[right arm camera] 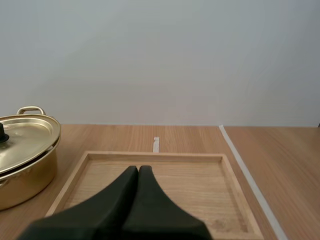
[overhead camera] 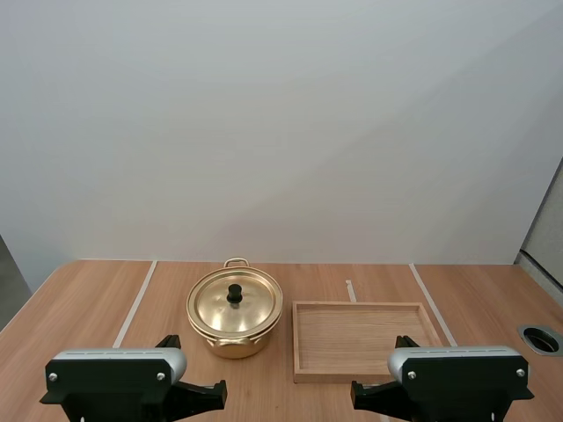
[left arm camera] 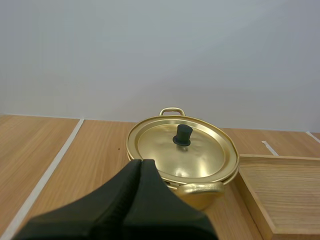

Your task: Open the lid, put the grape in the pot, and close it

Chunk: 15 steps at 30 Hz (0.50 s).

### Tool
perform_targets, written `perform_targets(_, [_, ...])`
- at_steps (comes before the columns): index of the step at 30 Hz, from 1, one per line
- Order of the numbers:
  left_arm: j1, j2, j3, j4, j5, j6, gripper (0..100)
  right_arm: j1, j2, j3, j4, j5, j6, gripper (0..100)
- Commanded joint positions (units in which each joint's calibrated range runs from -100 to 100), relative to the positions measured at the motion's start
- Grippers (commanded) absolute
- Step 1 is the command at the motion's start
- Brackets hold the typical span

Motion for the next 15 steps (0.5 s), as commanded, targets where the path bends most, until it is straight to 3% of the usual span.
perform_targets(1, [0.00, -0.2, 0.2, 4.5, 2.4, -2.3, 0, -0.3, -0.3, 0.0, 1.1, 8.6, 0.2, 0])
perform_targets(3, [-0.29, -0.2, 0.2, 6.9, 3.5, -2.3, 0, -0.3, -0.3, 0.0, 0.9, 10.2, -0.1, 0])
perform_targets(15, [-0.40, -0.2, 0.2, 7.1, 2.5, -2.3, 0, -0.4, -0.3, 0.0, 1.1, 10.6, -1.3, 0])
